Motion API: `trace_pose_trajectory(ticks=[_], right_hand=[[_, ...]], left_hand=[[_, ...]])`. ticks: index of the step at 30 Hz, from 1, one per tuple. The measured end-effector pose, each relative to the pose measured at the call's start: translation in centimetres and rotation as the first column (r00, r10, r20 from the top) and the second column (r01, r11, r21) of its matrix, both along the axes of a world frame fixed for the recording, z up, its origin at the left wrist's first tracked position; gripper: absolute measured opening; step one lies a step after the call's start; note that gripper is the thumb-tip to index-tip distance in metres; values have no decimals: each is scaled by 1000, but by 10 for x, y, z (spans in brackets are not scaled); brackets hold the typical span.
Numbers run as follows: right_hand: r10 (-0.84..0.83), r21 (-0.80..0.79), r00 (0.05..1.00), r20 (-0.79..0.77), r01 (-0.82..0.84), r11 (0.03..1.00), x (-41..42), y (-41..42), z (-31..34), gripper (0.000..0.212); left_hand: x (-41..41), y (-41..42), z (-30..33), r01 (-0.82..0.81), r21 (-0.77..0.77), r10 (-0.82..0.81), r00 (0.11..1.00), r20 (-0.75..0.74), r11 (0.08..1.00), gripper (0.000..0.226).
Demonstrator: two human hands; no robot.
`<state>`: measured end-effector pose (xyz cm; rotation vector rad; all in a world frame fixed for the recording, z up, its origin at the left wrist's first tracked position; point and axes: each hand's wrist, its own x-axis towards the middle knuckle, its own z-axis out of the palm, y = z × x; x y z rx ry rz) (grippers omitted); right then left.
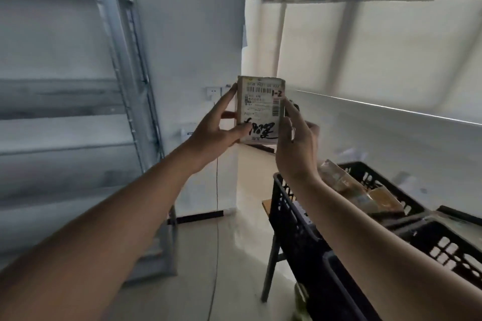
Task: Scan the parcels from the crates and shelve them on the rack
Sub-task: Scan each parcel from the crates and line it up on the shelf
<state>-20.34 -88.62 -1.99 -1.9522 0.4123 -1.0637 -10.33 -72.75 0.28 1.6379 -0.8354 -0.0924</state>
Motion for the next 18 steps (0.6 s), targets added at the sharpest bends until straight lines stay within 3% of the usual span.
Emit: trace_pose_trajectory(ticks=[6, 18], right_hand=[[199, -3, 979, 34, -199, 980, 60, 122, 9, 44], [434, 37, 900, 44, -436, 899, 170, 404, 23, 44]], left_hand=[[24, 136, 12, -209, 8, 208, 976, 59, 978, 91], [97, 420, 18, -391, 102, 370, 912, 178, 915, 137]])
